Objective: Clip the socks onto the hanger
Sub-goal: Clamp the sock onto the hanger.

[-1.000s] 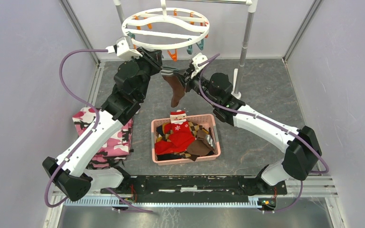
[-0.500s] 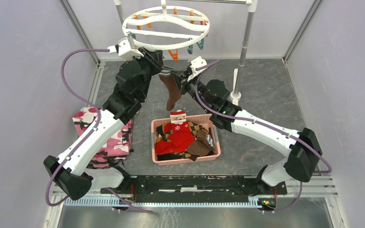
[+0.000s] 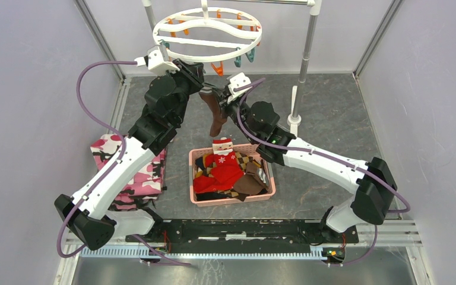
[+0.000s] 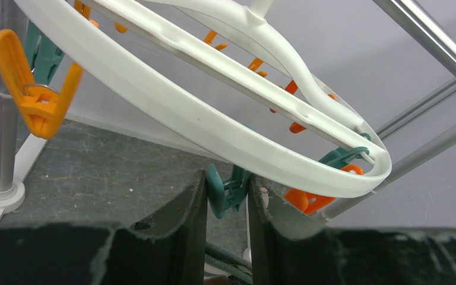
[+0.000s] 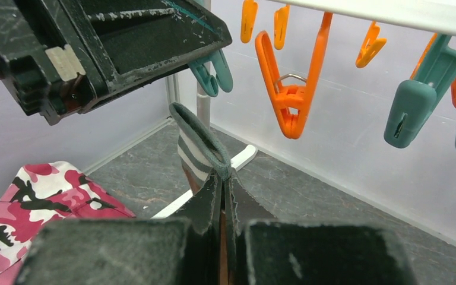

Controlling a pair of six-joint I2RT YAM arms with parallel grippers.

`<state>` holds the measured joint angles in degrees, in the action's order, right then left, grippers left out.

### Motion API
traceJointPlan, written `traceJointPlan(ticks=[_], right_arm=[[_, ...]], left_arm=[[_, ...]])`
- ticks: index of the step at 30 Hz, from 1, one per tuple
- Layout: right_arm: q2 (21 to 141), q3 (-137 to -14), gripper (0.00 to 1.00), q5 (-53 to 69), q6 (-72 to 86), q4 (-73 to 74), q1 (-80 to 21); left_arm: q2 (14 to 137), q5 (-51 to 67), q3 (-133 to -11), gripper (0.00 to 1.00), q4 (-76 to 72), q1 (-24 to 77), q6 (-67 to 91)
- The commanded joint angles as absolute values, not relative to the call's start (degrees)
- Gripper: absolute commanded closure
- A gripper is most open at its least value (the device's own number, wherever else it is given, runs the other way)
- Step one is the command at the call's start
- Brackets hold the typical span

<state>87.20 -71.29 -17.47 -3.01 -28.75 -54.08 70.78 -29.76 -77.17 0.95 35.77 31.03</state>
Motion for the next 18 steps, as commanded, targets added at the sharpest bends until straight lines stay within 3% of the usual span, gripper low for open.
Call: traceJointPlan(ticks=[1,18], right_arm=[[87.92,-75.02,1.0,-19.66,-5.35,-30.5,-54.73],[89.72,-76.93,1.0,-17.49,-6.93,-31.79,-55.11]], left_arm=[[71.0,-29.63,-78.34,0.87,-0.3,35.97,32.01],[70.9,-29.18,-77.28,0.87,-0.35,35.95,33.05]])
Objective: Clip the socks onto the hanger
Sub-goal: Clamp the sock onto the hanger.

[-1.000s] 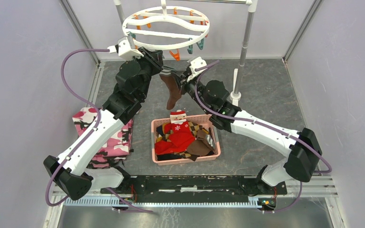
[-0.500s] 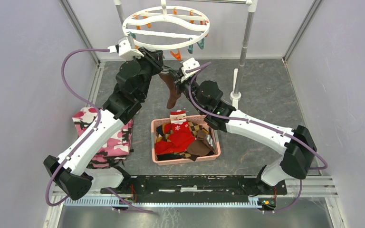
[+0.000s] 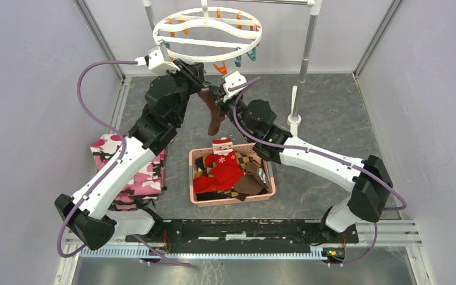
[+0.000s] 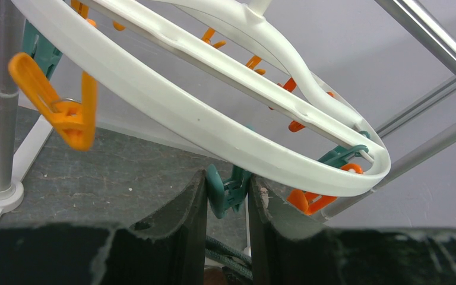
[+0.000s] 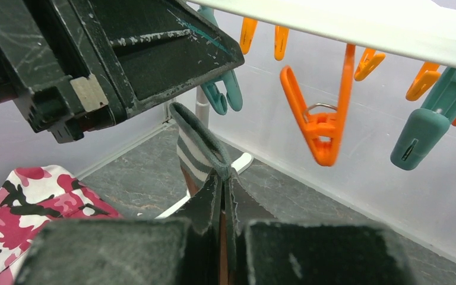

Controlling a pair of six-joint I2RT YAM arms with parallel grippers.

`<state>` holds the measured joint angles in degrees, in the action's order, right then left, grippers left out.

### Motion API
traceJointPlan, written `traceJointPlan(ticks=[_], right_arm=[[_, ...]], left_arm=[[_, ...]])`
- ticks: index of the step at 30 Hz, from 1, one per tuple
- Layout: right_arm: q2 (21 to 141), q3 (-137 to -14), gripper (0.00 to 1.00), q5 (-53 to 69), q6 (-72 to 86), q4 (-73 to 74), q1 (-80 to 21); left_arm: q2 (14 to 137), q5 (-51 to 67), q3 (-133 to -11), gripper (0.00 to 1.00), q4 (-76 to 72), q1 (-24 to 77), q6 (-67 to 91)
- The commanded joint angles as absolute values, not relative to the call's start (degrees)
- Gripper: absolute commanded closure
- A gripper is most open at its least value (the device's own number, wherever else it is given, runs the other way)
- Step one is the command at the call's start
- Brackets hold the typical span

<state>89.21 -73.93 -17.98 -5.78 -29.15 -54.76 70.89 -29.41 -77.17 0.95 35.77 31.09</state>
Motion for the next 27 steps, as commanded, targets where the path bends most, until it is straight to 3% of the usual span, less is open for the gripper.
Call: traceJointPlan(ticks=[1,27], right_arm=[[89.82,-76.97,1.0,-17.51,-7.11,-31.84,-55.15],[96.06,-83.25,1.0,-22.75,-9.93,-26.64,-55.09]], left_arm=[[70.85,-29.11,-77.19,0.87,-0.33,35.95,33.11],[70.4,-28.83,-77.61,0.87,-0.31,35.99,33.31]])
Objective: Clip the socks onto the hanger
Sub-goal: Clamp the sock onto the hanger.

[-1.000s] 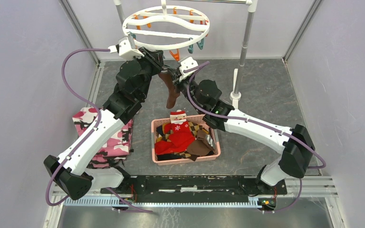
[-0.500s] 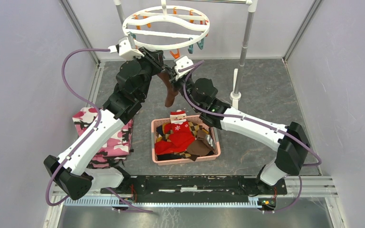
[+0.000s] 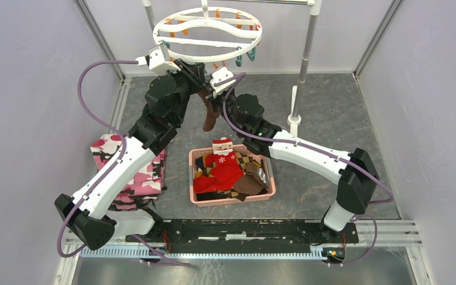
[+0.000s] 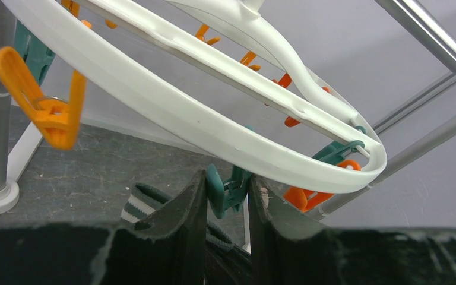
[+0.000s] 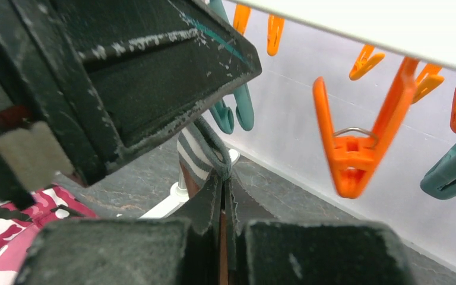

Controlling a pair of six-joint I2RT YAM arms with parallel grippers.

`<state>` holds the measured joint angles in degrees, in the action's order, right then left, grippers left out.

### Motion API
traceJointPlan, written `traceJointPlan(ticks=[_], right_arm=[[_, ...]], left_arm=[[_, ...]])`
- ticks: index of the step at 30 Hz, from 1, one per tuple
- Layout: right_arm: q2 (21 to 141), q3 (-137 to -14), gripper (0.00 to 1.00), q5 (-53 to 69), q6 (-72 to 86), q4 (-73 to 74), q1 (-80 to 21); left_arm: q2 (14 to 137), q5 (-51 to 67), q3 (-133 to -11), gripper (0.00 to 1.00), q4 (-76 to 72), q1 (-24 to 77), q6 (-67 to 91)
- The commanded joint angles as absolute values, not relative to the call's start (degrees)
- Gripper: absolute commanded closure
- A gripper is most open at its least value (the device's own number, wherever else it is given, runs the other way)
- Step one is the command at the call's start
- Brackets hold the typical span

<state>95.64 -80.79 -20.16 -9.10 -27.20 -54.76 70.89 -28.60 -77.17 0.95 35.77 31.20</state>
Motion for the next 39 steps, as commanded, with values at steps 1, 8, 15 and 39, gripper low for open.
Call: traceJointPlan(ticks=[1,8,15,39], right_arm=[[96.09,-83.09,1.0,-23.21,-9.81,-26.7,-55.02],[94.72,-80.81,1.0,-24.71,-8.88,-30.57,-54.03],[93.9,-79.49,1.0,-23.85,-8.37,-33.78,-53.75],[90.46,-75.87,1.0,-21.49,-6.41,-37.24,-53.71]], left_arm=[[70.4,-28.76,-77.64,0.87,-0.31,35.95,33.31],[70.24,-28.56,-77.26,0.86,-0.34,35.95,33.56],[70.31,-28.24,-77.14,0.87,-0.3,35.95,34.05],[70.64,-28.83,-76.38,0.86,-0.28,35.95,34.5]])
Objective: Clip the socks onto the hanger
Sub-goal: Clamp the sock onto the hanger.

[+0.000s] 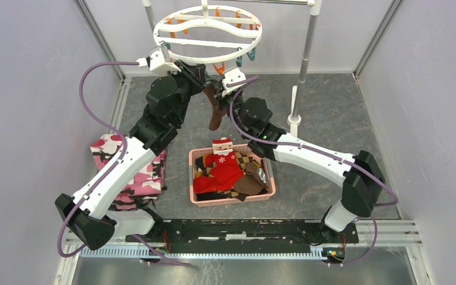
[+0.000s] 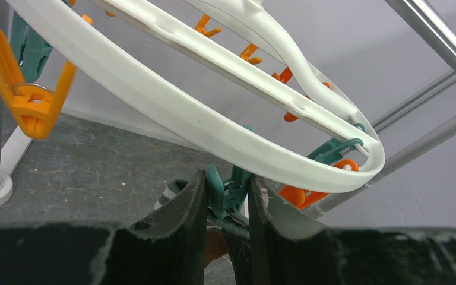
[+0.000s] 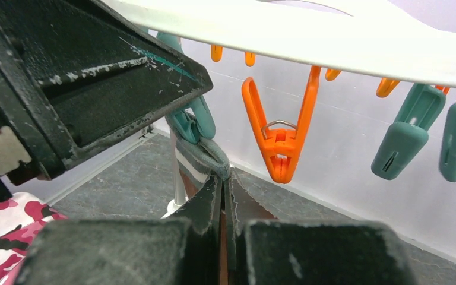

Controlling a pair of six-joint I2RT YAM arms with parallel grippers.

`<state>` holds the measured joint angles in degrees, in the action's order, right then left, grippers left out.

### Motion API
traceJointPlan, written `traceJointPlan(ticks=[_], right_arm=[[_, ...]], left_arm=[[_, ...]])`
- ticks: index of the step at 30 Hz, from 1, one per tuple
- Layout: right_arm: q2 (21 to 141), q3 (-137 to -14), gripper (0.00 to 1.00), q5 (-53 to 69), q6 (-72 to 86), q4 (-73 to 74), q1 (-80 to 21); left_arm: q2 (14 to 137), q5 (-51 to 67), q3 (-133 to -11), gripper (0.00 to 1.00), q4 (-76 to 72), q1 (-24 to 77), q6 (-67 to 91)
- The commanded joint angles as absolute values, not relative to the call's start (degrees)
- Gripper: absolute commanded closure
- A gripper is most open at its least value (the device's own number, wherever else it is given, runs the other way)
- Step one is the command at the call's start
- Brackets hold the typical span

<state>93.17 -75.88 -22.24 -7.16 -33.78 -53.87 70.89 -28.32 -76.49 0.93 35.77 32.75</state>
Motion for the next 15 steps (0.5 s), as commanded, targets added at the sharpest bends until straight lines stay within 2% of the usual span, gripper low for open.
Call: traceJointPlan(ticks=[1,15], right_arm=[[90.44,-75.85,1.0,-21.36,-6.33,-37.27,-53.69],[89.58,-74.54,1.0,-18.15,-6.06,-37.52,-53.81]], left_arm=[[70.66,-28.87,-76.4,0.87,-0.27,35.95,34.51],[71.0,-29.44,-76.21,0.87,-0.42,35.96,34.32]])
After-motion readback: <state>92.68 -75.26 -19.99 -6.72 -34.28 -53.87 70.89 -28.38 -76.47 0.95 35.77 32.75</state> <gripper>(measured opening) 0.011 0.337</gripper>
